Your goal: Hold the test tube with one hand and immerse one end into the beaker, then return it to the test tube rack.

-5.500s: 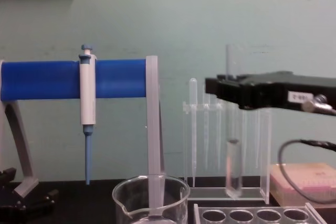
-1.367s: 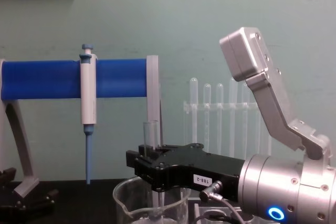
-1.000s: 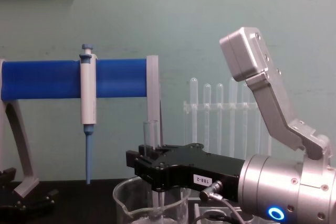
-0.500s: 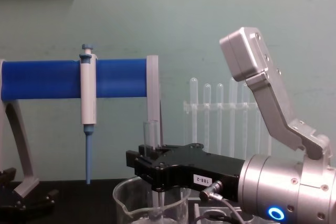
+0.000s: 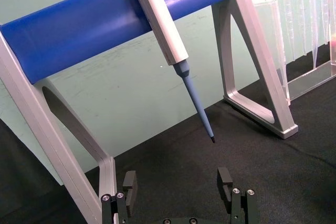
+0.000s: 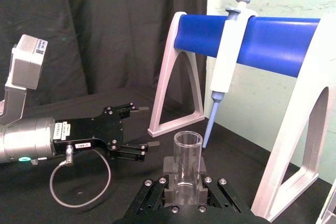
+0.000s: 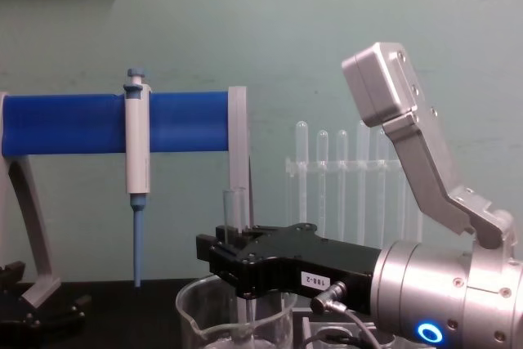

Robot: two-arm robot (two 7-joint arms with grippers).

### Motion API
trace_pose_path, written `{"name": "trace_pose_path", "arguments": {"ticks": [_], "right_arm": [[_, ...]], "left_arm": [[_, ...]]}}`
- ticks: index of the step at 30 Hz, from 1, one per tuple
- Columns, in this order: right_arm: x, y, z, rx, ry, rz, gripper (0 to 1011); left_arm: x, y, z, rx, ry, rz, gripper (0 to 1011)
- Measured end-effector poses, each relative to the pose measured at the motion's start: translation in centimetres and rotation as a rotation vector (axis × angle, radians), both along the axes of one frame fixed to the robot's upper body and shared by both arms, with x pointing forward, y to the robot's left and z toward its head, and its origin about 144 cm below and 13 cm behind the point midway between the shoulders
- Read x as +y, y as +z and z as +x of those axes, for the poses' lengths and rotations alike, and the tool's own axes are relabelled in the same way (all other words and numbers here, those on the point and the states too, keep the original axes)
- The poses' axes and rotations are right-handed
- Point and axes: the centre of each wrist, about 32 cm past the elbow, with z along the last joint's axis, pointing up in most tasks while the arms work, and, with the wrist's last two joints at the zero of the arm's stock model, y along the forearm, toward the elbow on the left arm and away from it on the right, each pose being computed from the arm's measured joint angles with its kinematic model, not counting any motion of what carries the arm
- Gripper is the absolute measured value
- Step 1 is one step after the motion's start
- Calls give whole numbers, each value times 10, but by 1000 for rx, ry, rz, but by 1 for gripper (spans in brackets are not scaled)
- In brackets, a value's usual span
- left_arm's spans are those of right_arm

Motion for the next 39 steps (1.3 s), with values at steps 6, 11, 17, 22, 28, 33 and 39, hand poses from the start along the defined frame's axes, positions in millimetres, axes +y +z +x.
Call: {"name": "trace_pose_path", "arguments": {"ticks": [6, 11, 17, 22, 28, 33, 39], "right_arm": [[0, 0, 0, 0, 0, 0, 224], [0, 0, 0, 0, 0, 0, 224], [0, 0, 0, 0, 0, 0, 224], [0, 0, 0, 0, 0, 0, 224], [0, 0, 0, 0, 0, 0, 224], [0, 0, 0, 0, 0, 0, 224], [0, 0, 0, 0, 0, 0, 224]], "left_arm": [[0, 0, 0, 0, 0, 0, 1000], [0, 0, 0, 0, 0, 0, 1000], [0, 0, 0, 0, 0, 0, 1000], [0, 0, 0, 0, 0, 0, 1000], [0, 0, 0, 0, 0, 0, 1000], [0, 0, 0, 0, 0, 0, 1000], [0, 0, 0, 0, 0, 0, 1000]]}}
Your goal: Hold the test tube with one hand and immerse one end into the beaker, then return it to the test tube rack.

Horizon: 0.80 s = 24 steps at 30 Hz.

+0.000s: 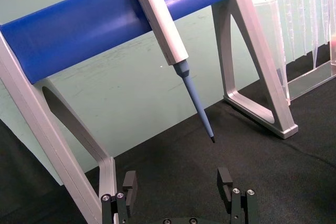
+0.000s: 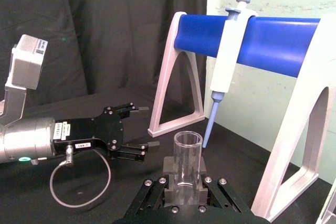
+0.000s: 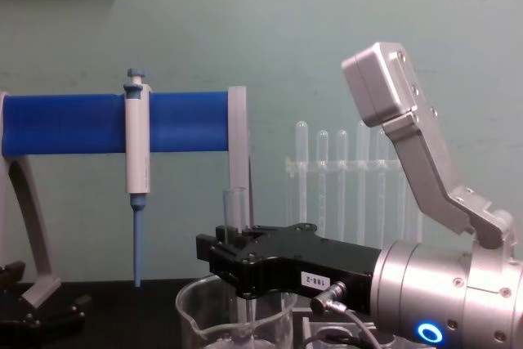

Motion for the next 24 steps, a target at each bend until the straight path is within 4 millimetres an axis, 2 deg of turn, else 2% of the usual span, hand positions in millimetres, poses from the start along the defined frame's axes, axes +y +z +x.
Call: {"name": "trace_pose_path", "arguments": {"ticks": [24], "right_arm": [[0, 0, 0, 0, 0, 0, 224]], "left_arm": [[0, 0, 0, 0, 0, 0, 1000]]}}
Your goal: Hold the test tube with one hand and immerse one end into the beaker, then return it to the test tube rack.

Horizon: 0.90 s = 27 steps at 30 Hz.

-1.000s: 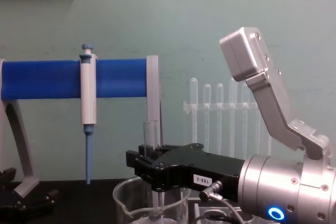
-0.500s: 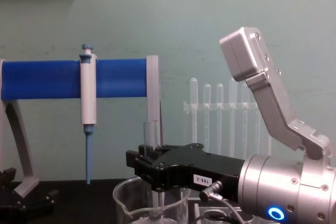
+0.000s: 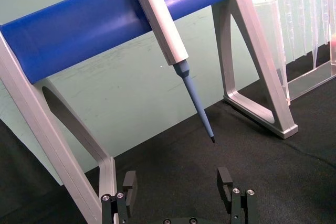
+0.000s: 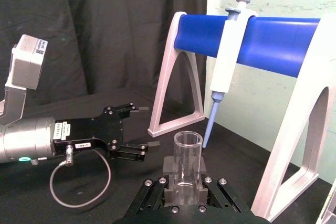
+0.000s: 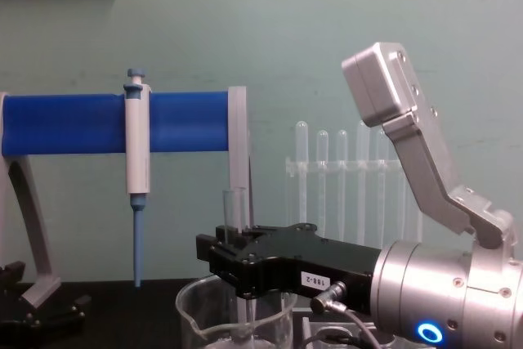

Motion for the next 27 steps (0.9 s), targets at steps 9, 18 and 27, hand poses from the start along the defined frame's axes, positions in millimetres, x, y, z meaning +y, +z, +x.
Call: {"name": "trace_pose_path", "arguments": {"ticks": [9, 18, 27], "right_arm": [[0, 0, 0, 0, 0, 0, 223], [0, 0, 0, 0, 0, 0, 224], [0, 0, 0, 0, 0, 0, 224]], "left_arm": [[0, 0, 0, 0, 0, 0, 1000], [0, 0, 0, 0, 0, 0, 1000], [0, 0, 0, 0, 0, 0, 1000]]}}
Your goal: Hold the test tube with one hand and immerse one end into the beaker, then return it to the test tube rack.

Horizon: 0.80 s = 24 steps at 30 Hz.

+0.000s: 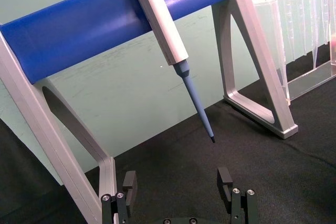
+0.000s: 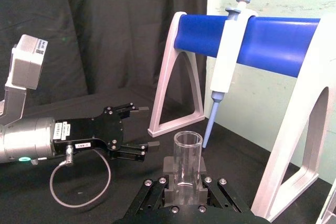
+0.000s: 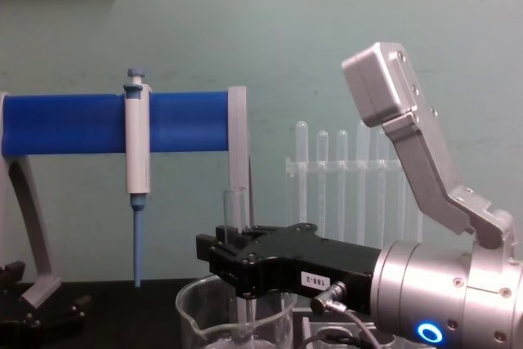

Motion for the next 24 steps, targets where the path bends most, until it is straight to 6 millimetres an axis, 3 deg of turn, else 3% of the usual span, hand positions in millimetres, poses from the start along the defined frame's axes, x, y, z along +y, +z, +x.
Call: {"name": "trace_pose_path", "arguments": {"ticks": [24], "right_arm": [[0, 0, 0, 0, 0, 0, 224]], "left_arm": [[0, 0, 0, 0, 0, 0, 1000]]}}
